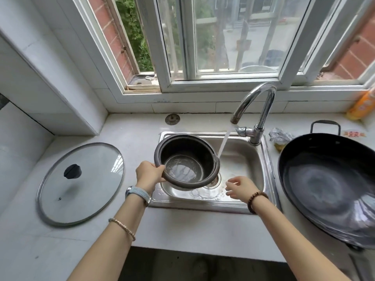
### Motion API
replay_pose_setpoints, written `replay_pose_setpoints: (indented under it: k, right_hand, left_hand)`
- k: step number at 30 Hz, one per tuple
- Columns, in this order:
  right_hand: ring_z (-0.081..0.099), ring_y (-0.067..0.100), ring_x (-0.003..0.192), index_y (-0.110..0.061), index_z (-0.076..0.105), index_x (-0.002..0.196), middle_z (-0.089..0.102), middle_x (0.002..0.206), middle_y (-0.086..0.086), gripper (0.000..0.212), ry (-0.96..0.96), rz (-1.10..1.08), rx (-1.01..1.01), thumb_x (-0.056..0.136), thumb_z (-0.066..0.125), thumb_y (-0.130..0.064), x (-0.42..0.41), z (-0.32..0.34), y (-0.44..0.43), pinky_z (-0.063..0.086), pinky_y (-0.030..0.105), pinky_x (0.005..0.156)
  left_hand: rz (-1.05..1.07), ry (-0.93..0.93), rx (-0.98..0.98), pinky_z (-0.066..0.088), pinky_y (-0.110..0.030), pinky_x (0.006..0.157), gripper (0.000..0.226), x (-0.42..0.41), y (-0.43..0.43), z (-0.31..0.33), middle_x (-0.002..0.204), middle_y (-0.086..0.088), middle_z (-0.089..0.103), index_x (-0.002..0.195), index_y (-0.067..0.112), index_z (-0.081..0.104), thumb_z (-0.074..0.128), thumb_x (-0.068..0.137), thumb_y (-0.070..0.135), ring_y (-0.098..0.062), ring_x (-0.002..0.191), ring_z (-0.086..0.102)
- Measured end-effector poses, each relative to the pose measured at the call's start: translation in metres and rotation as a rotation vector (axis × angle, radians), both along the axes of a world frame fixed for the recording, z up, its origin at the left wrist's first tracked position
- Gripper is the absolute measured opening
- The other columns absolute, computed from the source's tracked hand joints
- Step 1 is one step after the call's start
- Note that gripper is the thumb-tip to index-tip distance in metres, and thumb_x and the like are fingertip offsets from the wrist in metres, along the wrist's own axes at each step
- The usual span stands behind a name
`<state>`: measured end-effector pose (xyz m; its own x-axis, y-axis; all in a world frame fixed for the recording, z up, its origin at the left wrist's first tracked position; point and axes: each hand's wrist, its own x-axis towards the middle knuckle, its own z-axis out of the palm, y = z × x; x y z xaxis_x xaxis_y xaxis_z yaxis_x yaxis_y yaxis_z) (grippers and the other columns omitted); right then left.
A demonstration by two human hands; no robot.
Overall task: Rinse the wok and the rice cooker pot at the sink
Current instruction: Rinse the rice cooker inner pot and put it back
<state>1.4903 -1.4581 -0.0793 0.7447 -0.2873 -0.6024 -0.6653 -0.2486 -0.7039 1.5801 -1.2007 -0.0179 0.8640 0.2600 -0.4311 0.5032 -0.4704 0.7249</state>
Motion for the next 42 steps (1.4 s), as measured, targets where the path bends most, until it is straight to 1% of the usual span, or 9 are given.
replay_pose_setpoints:
  k: [5, 9, 15, 18, 21, 26, 32, 37, 42]
  right_hand:
    - [0.061, 0.027, 0.067, 0.011, 0.047, 0.122, 0.058, 0.093, 0.024, 0.032, -0.030, -0.311, 0.295, 0.099, 0.050, -0.011, 0.007, 0.005, -0.007, 0.055, 0.022, 0.053]
    - [0.060, 0.028, 0.067, 0.013, 0.046, 0.121, 0.059, 0.086, 0.026, 0.029, -0.006, -0.374, 0.405, 0.097, 0.050, -0.003, 0.010, 0.002, -0.011, 0.055, 0.022, 0.048]
    - [0.064, 0.027, 0.064, 0.010, 0.051, 0.109, 0.059, 0.078, 0.021, 0.019, -0.001, -0.367, 0.386, 0.091, 0.054, 0.008, 0.011, -0.010, -0.012, 0.059, 0.030, 0.054]
    - [0.063, 0.035, 0.078, 0.019, 0.058, 0.096, 0.060, 0.076, 0.022, 0.012, 0.031, -0.315, 0.302, 0.089, 0.055, 0.009, 0.012, -0.013, -0.012, 0.057, 0.046, 0.081]
    - [0.058, 0.030, 0.076, 0.029, 0.057, 0.089, 0.056, 0.076, 0.022, 0.023, 0.052, -0.311, 0.261, 0.085, 0.059, 0.006, 0.011, -0.016, -0.018, 0.054, 0.050, 0.088]
    - [0.063, 0.026, 0.061, -0.001, 0.058, 0.047, 0.059, 0.054, 0.013, 0.030, 0.089, -0.343, 0.212, 0.076, 0.065, -0.002, 0.008, -0.009, -0.040, 0.058, 0.047, 0.080]
    - [0.068, 0.022, 0.055, 0.001, 0.062, 0.052, 0.059, 0.041, 0.005, 0.029, 0.050, -0.337, 0.017, 0.080, 0.062, -0.005, 0.002, 0.021, -0.060, 0.060, 0.036, 0.075]
    - [0.072, 0.023, 0.061, 0.010, 0.069, 0.086, 0.071, 0.067, 0.014, 0.022, -0.036, -0.330, -0.164, 0.084, 0.066, -0.012, -0.005, 0.038, -0.065, 0.059, 0.037, 0.077]
    - [0.070, 0.028, 0.079, 0.010, 0.065, 0.106, 0.070, 0.081, 0.015, 0.033, -0.144, -0.337, -0.286, 0.085, 0.068, -0.016, -0.004, 0.043, -0.065, 0.055, 0.040, 0.086]
  left_hand:
    - [-0.109, 0.077, 0.066, 0.057, -0.024, 0.051, 0.014, 0.000, -0.016, 0.000, 0.077, -0.018, 0.071, 0.080, -0.002, 0.064, 0.069, 0.084, 0.011, -0.019, 0.052, 0.070]
    - [-0.246, 0.146, 0.204, 0.059, -0.037, 0.073, 0.021, 0.001, -0.022, -0.002, 0.057, -0.007, 0.065, 0.066, 0.009, 0.056, 0.071, 0.079, 0.016, -0.024, 0.068, 0.070]
    - [-0.262, 0.230, 0.114, 0.061, -0.038, 0.071, 0.020, 0.000, -0.028, -0.002, 0.039, -0.001, 0.059, 0.070, 0.007, 0.052, 0.066, 0.085, 0.008, -0.017, 0.047, 0.067]
    - [-0.296, 0.219, 0.161, 0.061, -0.036, 0.072, 0.014, 0.000, -0.030, 0.000, 0.052, -0.005, 0.068, 0.078, 0.000, 0.062, 0.063, 0.084, 0.012, -0.018, 0.055, 0.071]
    - [-0.356, 0.209, 0.221, 0.058, -0.032, 0.082, 0.028, -0.002, -0.034, 0.004, 0.064, -0.007, 0.073, 0.077, -0.001, 0.073, 0.059, 0.085, 0.022, -0.021, 0.062, 0.073]
    - [-0.370, 0.256, 0.173, 0.059, -0.031, 0.079, 0.029, 0.000, -0.048, -0.003, 0.063, -0.007, 0.073, 0.079, -0.001, 0.073, 0.059, 0.085, 0.024, -0.022, 0.059, 0.073]
    - [-0.362, 0.343, 0.033, 0.061, -0.039, 0.074, 0.025, 0.007, -0.070, -0.026, 0.066, -0.018, 0.072, 0.076, -0.008, 0.069, 0.061, 0.082, 0.015, -0.032, 0.066, 0.073]
    - [-0.355, 0.381, 0.005, 0.062, -0.039, 0.070, 0.021, 0.012, -0.085, -0.049, 0.065, -0.018, 0.071, 0.079, -0.006, 0.068, 0.065, 0.082, 0.015, -0.030, 0.063, 0.073]
    - [-0.340, 0.477, -0.082, 0.057, -0.026, 0.048, 0.020, 0.013, -0.099, -0.068, 0.047, -0.010, 0.061, 0.071, -0.001, 0.061, 0.060, 0.089, 0.009, -0.019, 0.042, 0.064]
